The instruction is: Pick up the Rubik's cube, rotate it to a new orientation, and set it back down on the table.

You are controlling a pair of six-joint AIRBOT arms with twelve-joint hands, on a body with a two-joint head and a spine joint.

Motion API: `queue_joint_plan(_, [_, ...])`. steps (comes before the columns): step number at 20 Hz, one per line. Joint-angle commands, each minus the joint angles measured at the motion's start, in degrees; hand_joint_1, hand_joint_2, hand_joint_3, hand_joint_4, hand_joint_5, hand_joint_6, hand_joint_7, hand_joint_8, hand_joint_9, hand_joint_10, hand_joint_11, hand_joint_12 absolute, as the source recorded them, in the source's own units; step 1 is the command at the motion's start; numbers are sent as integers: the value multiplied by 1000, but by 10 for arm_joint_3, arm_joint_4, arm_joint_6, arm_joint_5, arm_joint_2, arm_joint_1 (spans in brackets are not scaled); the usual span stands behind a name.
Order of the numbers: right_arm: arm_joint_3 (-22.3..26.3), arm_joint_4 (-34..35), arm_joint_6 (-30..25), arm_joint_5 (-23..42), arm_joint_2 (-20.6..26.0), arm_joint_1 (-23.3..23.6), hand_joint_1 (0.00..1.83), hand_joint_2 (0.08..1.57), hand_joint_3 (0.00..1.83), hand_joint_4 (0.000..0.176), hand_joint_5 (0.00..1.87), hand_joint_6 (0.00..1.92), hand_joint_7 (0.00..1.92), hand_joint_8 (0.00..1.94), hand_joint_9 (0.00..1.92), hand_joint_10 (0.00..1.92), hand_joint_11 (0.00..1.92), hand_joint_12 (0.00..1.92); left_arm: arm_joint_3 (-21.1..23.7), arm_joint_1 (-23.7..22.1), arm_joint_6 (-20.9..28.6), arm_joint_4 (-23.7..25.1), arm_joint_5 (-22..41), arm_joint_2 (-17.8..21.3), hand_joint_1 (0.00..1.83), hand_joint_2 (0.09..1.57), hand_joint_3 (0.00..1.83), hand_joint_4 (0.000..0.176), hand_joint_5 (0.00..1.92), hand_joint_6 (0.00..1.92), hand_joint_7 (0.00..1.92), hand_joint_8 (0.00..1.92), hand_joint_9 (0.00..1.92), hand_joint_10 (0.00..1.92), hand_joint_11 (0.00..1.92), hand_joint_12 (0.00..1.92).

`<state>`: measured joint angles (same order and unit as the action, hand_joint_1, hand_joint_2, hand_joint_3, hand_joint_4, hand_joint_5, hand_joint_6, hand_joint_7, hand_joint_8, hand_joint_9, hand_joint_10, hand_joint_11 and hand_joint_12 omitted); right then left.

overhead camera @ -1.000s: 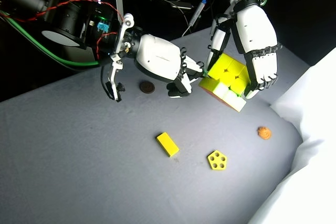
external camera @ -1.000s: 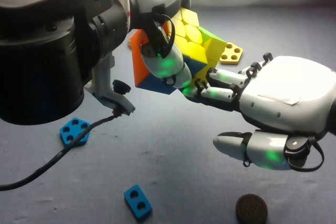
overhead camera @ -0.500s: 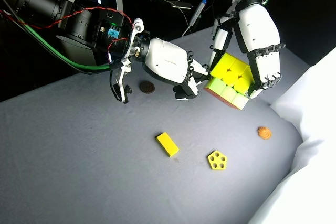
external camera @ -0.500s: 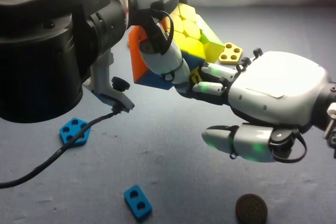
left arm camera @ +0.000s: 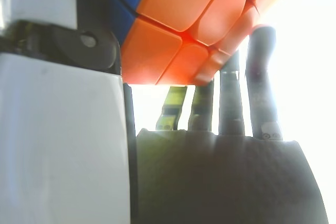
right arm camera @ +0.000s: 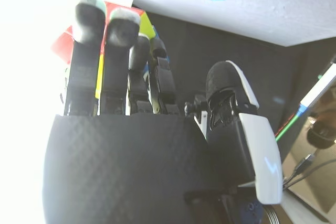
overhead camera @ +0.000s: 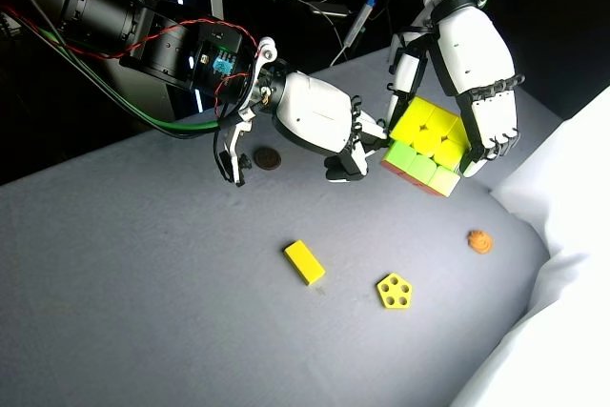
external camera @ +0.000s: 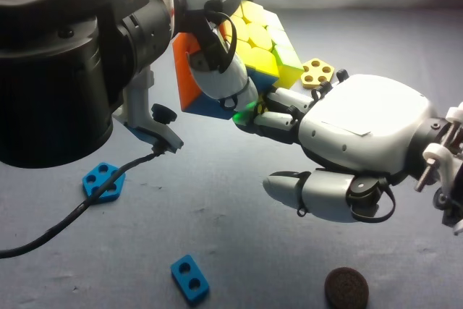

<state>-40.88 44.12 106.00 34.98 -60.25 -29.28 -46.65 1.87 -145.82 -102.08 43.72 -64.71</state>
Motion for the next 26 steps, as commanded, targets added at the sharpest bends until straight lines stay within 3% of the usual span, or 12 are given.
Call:
queue_joint_plan(1, [-3,-6,3,77,2,8,0,1408,0,0,220,6,712,1822,746,1921,635,1921,5,-10,5,31,-21,3,1134,1123,0,0,172,1490,137,1638,219,1718,266,1773])
queue_joint_plan(9, [1,26,9,74,-1,0,3,1406,0,0,225,9,685,1887,740,1921,640,1921,5,-10,5,31,-22,5,1143,1081,0,0,252,1379,152,1616,229,1702,273,1774])
queue_joint_plan(13, [6,43,6,48,4,-1,0,1406,0,0,227,6,660,1876,710,1921,634,1921,7,-10,5,31,-22,10,1123,1123,3,0,189,1459,113,1651,198,1735,250,1803])
queue_joint_plan(17, [39,38,-49,-25,55,21,0,1406,0,0,211,1,659,1884,694,1921,614,1921,10,-10,5,30,-22,15,1143,1107,0,0,179,1481,124,1648,196,1727,245,1792])
queue_joint_plan(20, [60,-7,-120,-78,99,40,0,1404,0,0,220,5,658,1849,698,1921,655,1921,10,-10,5,29,-22,17,1128,1118,2,0,188,1443,105,1641,189,1721,241,1804])
queue_joint_plan(26, [65,-7,-211,-256,203,115,0,1406,1,0,204,8,707,1820,748,1921,679,1921,11,-11,5,24,-22,18,1081,1138,2,0,190,1423,113,1653,217,1694,278,1731])
